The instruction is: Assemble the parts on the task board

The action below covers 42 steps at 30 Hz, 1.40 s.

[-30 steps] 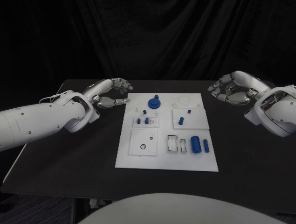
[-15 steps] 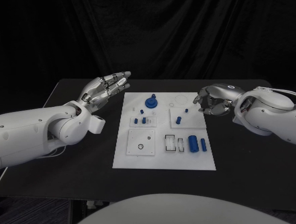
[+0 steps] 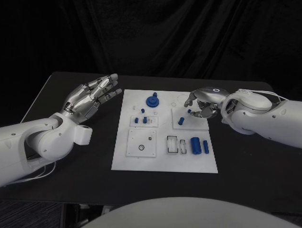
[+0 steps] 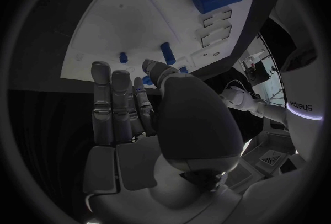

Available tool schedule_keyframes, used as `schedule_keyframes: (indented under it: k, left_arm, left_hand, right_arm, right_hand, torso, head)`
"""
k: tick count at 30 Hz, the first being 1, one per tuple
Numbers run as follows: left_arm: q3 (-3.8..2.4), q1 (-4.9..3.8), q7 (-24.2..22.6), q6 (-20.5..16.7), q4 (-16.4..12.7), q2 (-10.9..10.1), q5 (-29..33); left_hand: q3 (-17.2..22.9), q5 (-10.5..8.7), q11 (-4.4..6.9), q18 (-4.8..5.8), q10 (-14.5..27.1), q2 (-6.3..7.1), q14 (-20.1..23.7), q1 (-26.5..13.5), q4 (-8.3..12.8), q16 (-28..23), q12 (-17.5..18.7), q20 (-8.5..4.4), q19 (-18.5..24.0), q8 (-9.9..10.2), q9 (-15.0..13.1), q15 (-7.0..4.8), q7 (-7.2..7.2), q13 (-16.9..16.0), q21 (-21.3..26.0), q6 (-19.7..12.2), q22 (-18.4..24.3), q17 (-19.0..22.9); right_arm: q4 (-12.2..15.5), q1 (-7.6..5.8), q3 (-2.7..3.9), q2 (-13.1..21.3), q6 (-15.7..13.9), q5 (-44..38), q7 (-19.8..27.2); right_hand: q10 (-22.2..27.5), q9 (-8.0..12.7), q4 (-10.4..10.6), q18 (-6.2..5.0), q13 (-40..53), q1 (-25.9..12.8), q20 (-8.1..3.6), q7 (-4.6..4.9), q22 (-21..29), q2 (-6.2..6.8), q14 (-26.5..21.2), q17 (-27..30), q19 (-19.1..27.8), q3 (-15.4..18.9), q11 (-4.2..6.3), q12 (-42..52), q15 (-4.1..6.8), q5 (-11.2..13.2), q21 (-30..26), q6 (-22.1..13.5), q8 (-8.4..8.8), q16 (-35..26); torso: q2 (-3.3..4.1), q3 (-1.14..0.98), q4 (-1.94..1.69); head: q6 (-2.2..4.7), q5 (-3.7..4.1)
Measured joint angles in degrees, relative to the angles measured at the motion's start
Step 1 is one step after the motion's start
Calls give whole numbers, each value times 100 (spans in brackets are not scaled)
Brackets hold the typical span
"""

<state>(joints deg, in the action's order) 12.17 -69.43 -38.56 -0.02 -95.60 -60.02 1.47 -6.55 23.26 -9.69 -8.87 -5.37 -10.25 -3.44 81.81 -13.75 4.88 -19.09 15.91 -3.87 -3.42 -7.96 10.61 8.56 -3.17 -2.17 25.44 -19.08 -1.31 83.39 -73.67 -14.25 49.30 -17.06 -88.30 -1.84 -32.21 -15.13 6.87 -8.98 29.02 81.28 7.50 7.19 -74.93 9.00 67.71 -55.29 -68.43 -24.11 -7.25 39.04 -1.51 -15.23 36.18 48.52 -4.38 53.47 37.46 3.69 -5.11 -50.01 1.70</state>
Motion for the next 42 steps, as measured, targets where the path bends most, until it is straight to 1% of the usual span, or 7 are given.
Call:
schedule_keyframes:
  k: [3,9,15,22,29,35,42]
  left_arm:
    - [1,0,-5,52,-36,-15,40]
    - [1,0,-13,142,-73,-18,83]
    - [1,0,-17,209,-75,-18,100]
    - [1,0,-21,272,-66,-10,109]
    - [0,0,-23,315,-32,13,113]
    - [0,0,-26,348,0,30,116]
    - [0,0,-28,402,34,73,118]
  left_hand:
    - [17,66,0,1,0,-34,-16,35,81,20,1,18,-18,0,0,16,13,25,0,27,0,0]
    - [49,161,-59,1,-19,-63,-76,111,223,129,-82,70,-70,-22,8,118,13,48,0,68,-80,-18]
    - [65,204,-80,1,-40,-88,-118,136,286,176,-126,99,-100,-44,8,159,13,48,0,68,-126,-28]
    - [89,249,-100,3,-19,-89,-159,137,357,242,-153,95,-165,-45,8,200,13,48,0,109,-180,-35]
    - [115,280,-119,9,-38,-89,-161,137,401,266,-153,93,-218,-44,15,241,13,48,-24,109,-219,-35]
    - [161,286,-164,95,-39,-111,-203,159,461,311,-193,98,-265,-59,21,283,14,48,-49,109,-255,-42]
    - [255,310,-222,276,-98,-111,-458,159,602,687,-304,98,-572,-92,27,476,44,47,-127,180,-482,-95]
  right_arm:
    - [-79,38,0,-47,-5,-55,3]
    - [-323,93,0,-168,-35,-129,33]
    - [-454,140,2,-262,-64,-163,69]
    - [-548,168,2,-276,-81,-184,59]
    - [-610,176,12,-275,-81,-192,49]
    - [-661,191,18,-309,-116,-193,54]
    - [-708,222,20,-327,-151,-179,65]
  right_hand:
    - [-14,0,0,0,-31,14,0,0,0,-14,0,4,0,0,14,0,0,-28,0,0,0,0]
    - [-207,-41,-57,0,-163,33,-3,3,1,-120,0,45,-58,-57,15,-51,0,-322,0,84,-85,27]
    - [-302,-129,-120,0,-331,38,-23,13,1,-125,0,104,-78,-120,29,-164,0,-676,0,282,-207,26]
    - [-322,-209,-230,0,-477,38,-23,11,1,-125,0,120,-78,-182,9,-262,0,-1094,59,298,-262,93]
    - [-415,-325,-262,1,-538,-24,-22,-13,2,-186,63,46,-183,-151,18,-262,3,-1116,221,423,-382,223]
    - [-476,-403,-293,1,-558,-49,-22,-31,2,-209,63,62,-183,-119,40,-261,3,-1138,221,482,-449,223]
    - [-609,-574,-373,2,-565,-72,-22,-52,2,-231,74,83,-182,-88,72,-241,-9,-1138,221,503,-574,223]
  torso:
    - [27,55,-55]
    - [66,133,-119]
    - [94,177,-143]
    - [119,177,-124]
    - [141,169,-98]
    - [138,172,-101]
    - [124,191,-110]
  head:
    - [0,59]
    - [-1,155]
    - [-1,158]
    - [-1,123]
    - [2,96]
    - [2,114]
    - [2,99]
